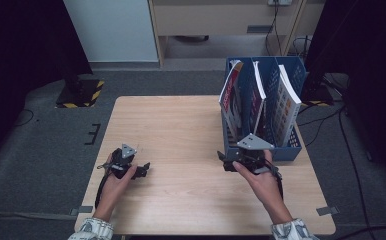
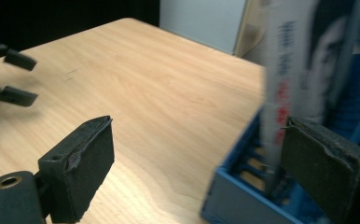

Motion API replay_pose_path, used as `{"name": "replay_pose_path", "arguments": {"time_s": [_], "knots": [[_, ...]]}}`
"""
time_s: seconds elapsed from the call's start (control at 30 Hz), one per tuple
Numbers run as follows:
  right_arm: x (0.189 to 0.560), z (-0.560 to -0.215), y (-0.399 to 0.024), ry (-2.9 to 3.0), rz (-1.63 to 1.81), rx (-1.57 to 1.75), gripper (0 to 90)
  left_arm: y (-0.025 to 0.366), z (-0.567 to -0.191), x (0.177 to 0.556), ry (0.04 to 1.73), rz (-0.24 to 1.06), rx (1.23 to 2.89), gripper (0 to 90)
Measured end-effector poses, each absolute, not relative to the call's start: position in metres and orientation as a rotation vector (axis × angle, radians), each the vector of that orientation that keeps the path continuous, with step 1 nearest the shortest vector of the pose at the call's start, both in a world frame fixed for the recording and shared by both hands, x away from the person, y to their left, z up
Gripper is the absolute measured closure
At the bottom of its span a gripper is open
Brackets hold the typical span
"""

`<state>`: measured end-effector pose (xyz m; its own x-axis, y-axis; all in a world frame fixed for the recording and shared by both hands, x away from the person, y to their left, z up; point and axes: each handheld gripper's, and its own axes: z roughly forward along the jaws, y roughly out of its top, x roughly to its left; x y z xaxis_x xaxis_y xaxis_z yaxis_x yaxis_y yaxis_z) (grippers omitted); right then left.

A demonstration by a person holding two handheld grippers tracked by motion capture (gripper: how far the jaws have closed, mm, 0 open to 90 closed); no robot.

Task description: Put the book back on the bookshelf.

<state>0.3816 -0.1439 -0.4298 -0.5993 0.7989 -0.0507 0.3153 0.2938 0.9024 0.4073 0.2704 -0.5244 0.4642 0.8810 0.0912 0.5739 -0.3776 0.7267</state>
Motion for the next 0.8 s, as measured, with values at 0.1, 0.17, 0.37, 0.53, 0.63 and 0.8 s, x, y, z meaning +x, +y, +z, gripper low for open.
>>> {"name": "replay_pose_path", "arguments": {"time_s": [0.1, 0.17, 0.37, 0.53, 0.63, 0.8], "knots": [[0.381, -0.433, -0.13, 2.102, 1.274, 0.959, 10.0, 0.271, -0.524, 0.407, 1.207, 0.632, 2.085, 4.5], [0.38, -0.434, -0.123, 2.12, 1.279, 0.943, 10.0, 0.27, -0.524, 0.407, 1.211, 0.629, 2.083, 4.4], [0.376, -0.44, -0.104, 2.187, 1.266, 0.886, 11.0, 0.269, -0.526, 0.407, 1.212, 0.615, 2.093, 4.4], [0.376, -0.444, -0.093, 2.212, 1.252, 0.863, 10.6, 0.269, -0.526, 0.407, 1.214, 0.607, 2.095, 4.3], [0.377, -0.445, -0.088, 2.232, 1.254, 0.852, 10.4, 0.269, -0.525, 0.407, 1.21, 0.61, 2.098, 4.2], [0.382, -0.446, -0.079, 2.254, 1.25, 0.841, 10.2, 0.273, -0.525, 0.406, 1.214, 0.61, 2.1, 3.9]]}}
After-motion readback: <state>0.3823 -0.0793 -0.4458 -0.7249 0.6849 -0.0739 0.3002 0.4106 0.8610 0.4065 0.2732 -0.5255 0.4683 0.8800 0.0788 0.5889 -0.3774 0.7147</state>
